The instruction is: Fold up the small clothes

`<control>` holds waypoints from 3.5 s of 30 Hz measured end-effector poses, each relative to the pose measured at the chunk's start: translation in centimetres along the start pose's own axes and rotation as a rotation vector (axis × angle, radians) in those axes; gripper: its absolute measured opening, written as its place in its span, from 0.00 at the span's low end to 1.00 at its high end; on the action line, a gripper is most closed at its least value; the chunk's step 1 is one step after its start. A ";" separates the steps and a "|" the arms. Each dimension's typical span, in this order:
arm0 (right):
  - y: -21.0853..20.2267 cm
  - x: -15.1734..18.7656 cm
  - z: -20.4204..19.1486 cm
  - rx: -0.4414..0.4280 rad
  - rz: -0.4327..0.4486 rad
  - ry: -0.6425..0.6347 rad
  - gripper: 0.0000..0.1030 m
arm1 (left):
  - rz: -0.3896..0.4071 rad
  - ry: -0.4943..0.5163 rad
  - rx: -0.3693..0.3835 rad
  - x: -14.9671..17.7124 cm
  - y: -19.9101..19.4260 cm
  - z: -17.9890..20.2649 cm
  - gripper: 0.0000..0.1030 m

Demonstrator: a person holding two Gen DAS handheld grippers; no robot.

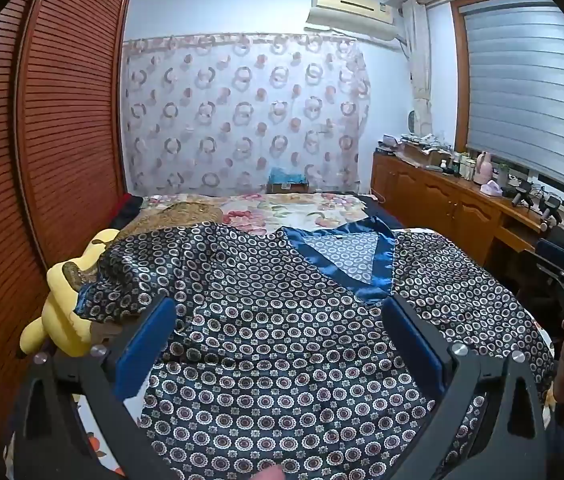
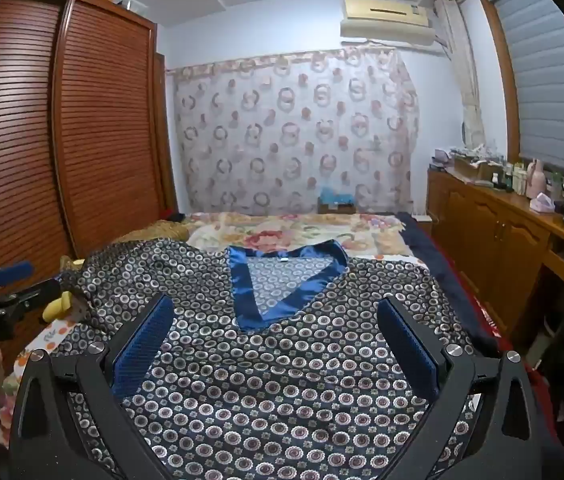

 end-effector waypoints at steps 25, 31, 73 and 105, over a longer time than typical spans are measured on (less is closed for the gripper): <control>-0.1 -0.5 -0.6 0.005 -0.001 -0.005 1.00 | 0.039 0.014 -0.021 -0.8 -0.9 -0.1 1.00; -0.2 -0.3 -0.4 0.004 0.001 -0.006 1.00 | 0.044 0.016 -0.022 -0.9 -0.9 -0.2 1.00; -0.5 -0.5 -0.7 0.004 0.002 -0.005 1.00 | 0.049 0.024 -0.027 -1.4 -1.5 0.2 1.00; 6.2 0.9 -3.4 -0.075 -0.115 -0.068 1.00 | -0.108 0.015 -0.009 0.6 4.3 -5.3 1.00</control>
Point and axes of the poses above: each gripper's, at about its wrist camera, not at the fingertips, and y roughly the way its jaws point, z to its right, x to its underside, the point moved 9 cm from there along y, roughly the way its jaws point, and after that the axes turned 5 degrees about -z, right-handed, at the moved point
